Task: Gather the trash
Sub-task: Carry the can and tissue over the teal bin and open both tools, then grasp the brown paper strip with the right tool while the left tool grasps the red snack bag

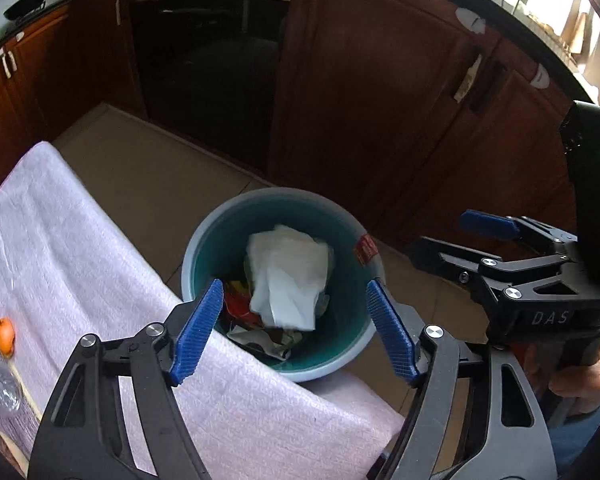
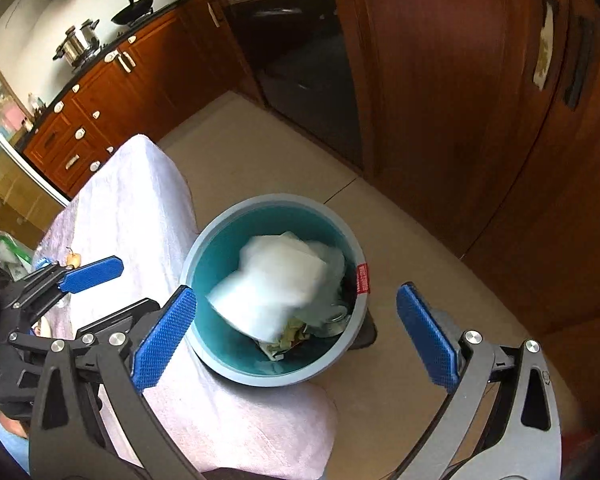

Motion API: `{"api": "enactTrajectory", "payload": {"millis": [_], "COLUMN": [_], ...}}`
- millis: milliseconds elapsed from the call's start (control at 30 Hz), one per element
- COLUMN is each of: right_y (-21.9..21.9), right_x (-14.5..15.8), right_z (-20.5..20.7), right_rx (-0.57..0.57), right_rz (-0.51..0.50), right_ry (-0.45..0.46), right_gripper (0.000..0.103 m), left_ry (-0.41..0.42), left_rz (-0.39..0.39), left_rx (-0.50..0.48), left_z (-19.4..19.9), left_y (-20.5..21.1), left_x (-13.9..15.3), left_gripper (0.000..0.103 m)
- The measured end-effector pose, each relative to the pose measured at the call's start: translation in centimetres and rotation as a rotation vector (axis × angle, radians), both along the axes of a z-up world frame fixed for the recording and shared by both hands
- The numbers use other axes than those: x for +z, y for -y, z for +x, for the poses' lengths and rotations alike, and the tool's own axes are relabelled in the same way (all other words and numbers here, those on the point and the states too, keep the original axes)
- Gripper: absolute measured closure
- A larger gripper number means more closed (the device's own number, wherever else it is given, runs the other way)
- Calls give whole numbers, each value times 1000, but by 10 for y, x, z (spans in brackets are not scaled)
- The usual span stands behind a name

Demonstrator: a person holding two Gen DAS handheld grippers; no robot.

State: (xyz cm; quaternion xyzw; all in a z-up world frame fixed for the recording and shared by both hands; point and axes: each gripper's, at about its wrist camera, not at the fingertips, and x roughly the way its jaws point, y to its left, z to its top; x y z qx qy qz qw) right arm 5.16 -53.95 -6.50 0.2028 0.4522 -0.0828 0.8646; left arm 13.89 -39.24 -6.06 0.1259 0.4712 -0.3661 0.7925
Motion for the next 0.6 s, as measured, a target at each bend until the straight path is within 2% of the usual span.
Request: {"api": "enactTrajectory", "payload": {"millis": [167,400,600], "right_y": [-9,-24,-61], "right_x": [10,23,37], "right_z": [-2,-8,-9], "right_rx": [10,25,86], "right_rz": [-23,-23,-41], "right_ry": [6,17,24], "right_gripper": [7,7,7], "left_ry": [3,18,19], "left_rz": [-17,-42,-52], "left_rx": [34,82,136], "left_z": [-3,-15,-31], "left_y": [-17,-52,-96], "left_x": [7,21,26], "left_gripper": [10,5,4]}}
